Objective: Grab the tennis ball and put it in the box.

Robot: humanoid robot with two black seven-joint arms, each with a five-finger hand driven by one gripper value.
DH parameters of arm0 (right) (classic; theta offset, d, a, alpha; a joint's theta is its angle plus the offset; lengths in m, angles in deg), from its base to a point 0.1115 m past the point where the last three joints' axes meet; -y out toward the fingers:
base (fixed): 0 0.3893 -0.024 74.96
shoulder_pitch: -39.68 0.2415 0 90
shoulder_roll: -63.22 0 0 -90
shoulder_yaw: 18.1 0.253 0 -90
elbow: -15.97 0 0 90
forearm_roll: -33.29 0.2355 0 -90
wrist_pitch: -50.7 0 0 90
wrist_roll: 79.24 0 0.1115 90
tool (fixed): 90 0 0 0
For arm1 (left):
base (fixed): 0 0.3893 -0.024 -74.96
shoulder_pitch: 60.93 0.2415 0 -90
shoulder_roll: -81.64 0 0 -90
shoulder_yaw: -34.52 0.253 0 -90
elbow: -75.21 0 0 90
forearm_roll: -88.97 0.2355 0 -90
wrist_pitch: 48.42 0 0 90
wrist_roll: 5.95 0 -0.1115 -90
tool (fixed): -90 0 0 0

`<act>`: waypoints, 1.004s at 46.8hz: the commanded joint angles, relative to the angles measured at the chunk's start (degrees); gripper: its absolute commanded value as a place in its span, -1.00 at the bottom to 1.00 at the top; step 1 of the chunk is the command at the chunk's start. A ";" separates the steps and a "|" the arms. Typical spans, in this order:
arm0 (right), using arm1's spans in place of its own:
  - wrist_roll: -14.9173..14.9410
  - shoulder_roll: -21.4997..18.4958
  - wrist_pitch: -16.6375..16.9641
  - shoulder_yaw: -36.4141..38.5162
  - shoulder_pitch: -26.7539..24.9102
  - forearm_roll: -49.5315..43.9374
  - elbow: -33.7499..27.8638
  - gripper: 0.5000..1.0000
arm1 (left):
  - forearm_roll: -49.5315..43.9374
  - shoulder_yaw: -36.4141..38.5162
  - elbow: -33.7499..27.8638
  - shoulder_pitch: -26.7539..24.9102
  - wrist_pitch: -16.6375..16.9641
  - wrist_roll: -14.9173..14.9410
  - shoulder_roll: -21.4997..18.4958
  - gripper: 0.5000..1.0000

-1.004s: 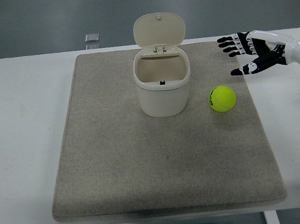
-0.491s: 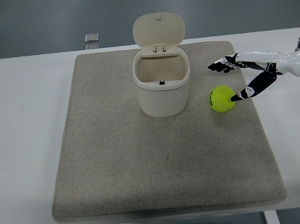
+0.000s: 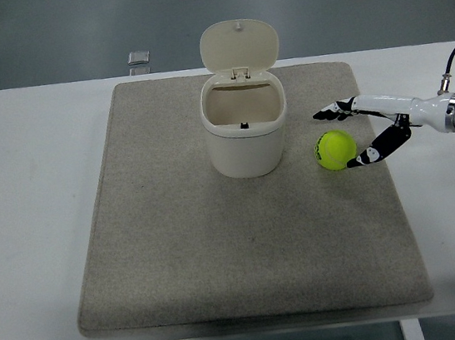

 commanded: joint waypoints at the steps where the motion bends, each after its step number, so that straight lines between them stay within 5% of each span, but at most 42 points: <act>1: -0.01 -0.51 -0.48 -0.23 -0.14 -0.29 -0.17 0.68 | 0.00 0.00 0.00 0.03 0.00 -0.04 0.00 0.97; 21: -0.01 -0.77 -2.77 -0.40 -0.23 -2.84 -0.52 0.43 | 0.00 0.00 0.00 0.03 0.00 0.05 0.00 0.97; 31: -0.01 -0.68 -2.77 -1.37 -0.14 -3.54 -0.78 -0.02 | 0.00 0.00 0.00 -0.06 0.00 -0.04 0.00 0.97; 41: -0.01 -0.68 -2.77 -1.55 -0.06 -3.63 -0.78 -0.98 | 0.00 0.00 0.00 0.03 0.00 0.05 0.00 0.97; 47: -0.01 -0.68 -2.77 -1.55 0.03 -4.42 -0.78 -1.00 | 0.00 0.00 0.00 -0.06 0.00 0.05 0.00 0.97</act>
